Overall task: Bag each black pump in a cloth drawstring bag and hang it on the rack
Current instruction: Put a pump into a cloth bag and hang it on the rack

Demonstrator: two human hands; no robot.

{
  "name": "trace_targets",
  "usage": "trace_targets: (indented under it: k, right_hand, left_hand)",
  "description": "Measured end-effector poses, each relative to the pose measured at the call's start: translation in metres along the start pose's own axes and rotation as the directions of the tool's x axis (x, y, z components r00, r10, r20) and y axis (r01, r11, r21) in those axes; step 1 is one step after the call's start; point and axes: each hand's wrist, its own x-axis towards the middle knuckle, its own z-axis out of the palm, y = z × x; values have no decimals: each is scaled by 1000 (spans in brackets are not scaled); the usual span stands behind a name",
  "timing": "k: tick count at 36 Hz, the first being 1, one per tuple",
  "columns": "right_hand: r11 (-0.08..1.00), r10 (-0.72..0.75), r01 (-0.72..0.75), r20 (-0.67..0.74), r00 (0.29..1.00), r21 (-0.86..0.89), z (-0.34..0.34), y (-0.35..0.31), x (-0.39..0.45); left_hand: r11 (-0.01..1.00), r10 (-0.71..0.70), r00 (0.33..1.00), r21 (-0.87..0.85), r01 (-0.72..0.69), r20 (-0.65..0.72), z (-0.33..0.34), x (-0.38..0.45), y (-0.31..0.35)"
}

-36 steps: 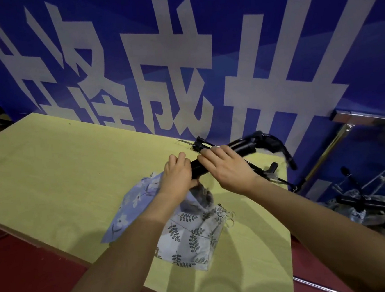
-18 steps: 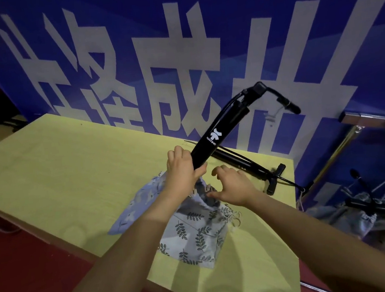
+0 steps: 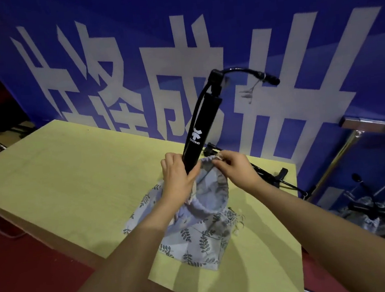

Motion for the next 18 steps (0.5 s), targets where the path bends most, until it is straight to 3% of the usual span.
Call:
trace_targets:
  k: [7, 14, 18]
  right_hand:
    - [999, 48, -48, 13, 999, 6, -13, -13, 2]
    - [956, 151, -156, 39, 988, 248, -14, -24, -1]
    - [880, 176, -215, 131, 976, 423, -14, -31, -4]
  left_hand:
    - [999, 0, 1000, 35, 0, 3, 6, -10, -7]
    - [998, -33, 999, 50, 32, 18, 14, -17, -8]
    - [998, -29, 999, 65, 27, 23, 18, -21, -8]
